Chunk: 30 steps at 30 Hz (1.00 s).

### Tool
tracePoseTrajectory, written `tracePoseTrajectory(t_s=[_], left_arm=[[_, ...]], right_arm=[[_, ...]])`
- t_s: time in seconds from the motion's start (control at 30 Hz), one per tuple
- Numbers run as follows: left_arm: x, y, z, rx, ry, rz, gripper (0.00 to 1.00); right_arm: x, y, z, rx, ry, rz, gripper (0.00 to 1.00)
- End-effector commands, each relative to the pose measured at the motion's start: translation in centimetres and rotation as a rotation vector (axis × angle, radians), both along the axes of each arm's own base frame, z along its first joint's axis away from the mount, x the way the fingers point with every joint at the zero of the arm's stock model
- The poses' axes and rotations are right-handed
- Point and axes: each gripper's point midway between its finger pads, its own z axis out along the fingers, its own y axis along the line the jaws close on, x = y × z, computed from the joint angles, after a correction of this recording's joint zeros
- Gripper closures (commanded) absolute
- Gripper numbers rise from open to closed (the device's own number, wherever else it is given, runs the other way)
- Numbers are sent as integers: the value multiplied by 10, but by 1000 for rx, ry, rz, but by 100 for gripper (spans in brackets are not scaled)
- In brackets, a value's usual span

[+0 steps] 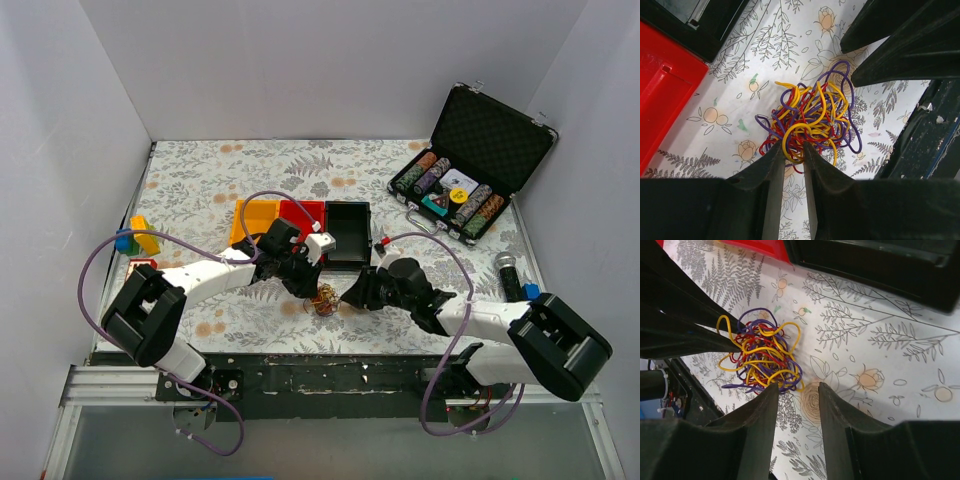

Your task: Untangle the cables

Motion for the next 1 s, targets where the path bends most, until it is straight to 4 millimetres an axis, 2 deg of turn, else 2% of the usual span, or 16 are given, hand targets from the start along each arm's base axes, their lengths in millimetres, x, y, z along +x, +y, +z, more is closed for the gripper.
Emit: tracePoseTrajectory(t_s=[0.0, 0.2, 0.3, 0.4, 0.53, 0.77, 0.97], left_arm=[[4, -1, 7, -10, -43, -12, 79], [4, -1, 6, -11, -39, -17, 79], [3, -2, 6, -12, -40, -19, 78], [2, 0, 6, -11, -42, -19, 78], [-1, 0, 6, -11, -27, -26, 78], [2, 9, 8, 30, -54, 1, 78], [5, 30, 10, 79, -81, 24, 78]], right_arm=[[10, 24, 29, 123, -67, 44, 53], [15, 29, 22, 118, -41, 37, 54], [18, 30, 17, 106, -28, 22, 60], [19, 29, 14, 95, -21, 13, 73], [19, 25, 13, 89, -23, -1, 99], [13, 4, 17, 59, -38, -58, 99], [7, -33, 3, -42, -34, -161, 99]])
